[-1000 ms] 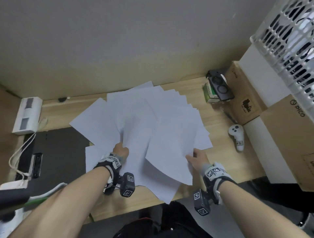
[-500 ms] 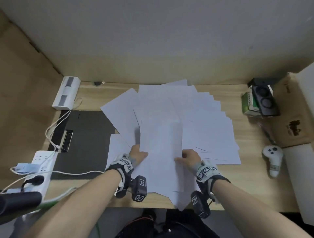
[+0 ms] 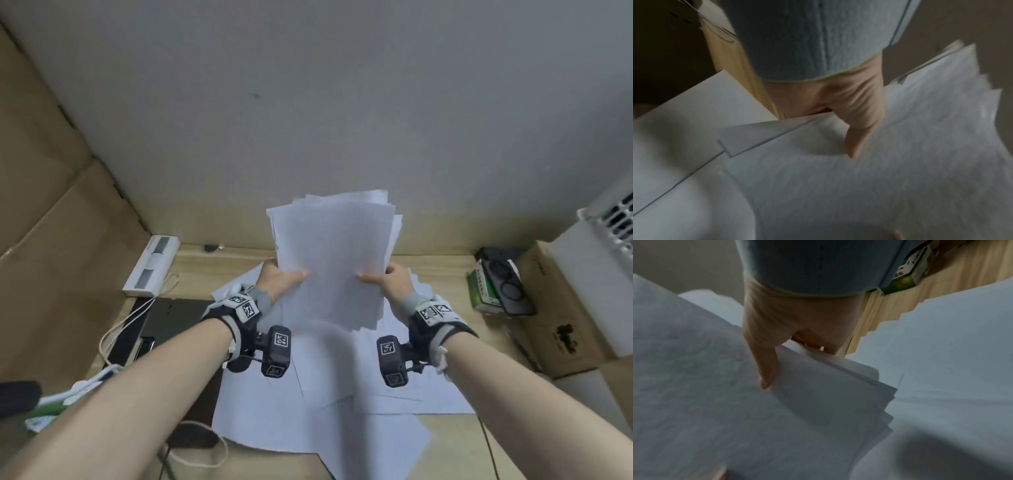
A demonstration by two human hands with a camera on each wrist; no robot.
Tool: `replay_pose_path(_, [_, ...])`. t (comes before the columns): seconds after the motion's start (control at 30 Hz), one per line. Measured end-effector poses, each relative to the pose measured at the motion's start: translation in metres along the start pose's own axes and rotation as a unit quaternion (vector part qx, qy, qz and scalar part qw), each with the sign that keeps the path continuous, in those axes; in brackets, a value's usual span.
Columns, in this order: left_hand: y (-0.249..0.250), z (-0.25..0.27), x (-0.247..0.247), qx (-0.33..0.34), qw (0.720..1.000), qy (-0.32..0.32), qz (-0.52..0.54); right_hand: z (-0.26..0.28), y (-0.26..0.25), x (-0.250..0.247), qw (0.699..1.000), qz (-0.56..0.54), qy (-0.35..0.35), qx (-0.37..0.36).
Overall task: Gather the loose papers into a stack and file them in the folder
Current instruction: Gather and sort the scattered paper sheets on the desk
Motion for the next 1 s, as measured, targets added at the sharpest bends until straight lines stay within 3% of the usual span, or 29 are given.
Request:
replay_pose_path(0.1, [-0.005,-0.005,-0.006,-0.012,1.0,0.006,0.002,0.003,-0.008,0.003,1.0,-0.009,0.008,-0.022])
replay_pose_path(0.2, [-0.042,-0.003,-0.008,-0.065,0.997,0.001,-0.029,0.015,0.014,0.01,1.0,0.014,-0.009,-0.015])
replay_pose_path(0.33, [-0.081,0.008,-0.004,-0.081,0.996,0.001,-0.028,0.022,0.05,0.025,0.999,0.034,-0.033,0.016])
replay_pose_path(0.6, [-0.058,-0.011,-0.008,-0.049,0.998,0.028,0.024,-0.003,0.037,0.03,0.999,-0.026,0.035,0.016])
replay_pose_path(0.77, [-0.088,-0.008,0.006,-0.068,0.997,0.013,-0.033,-0.003,0.075,0.04,0.998,0.029,0.017,0.051])
replay_pose_path(0.87, [-0.095,-0.009,-0.001,-0.072,0.997,0.034,-0.023,-0.005,0.082,0.039,0.996,-0.005,0.035,0.078])
replay_pose_path(1.0, [-0.118,-0.017,-0.007,-0.104,0.994,-0.018,-0.041,-0.018,0.092,0.046,0.994,-0.015,0.001,0.109])
Point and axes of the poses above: each hand's wrist, its own z-axis away from the middle knuckle, its own x-axis out of the palm, y = z × x, the point moved 9 cm from there along -z, towards the middle knuckle, and after that the axes turned 3 degrees about z, right-handed, at the moved point
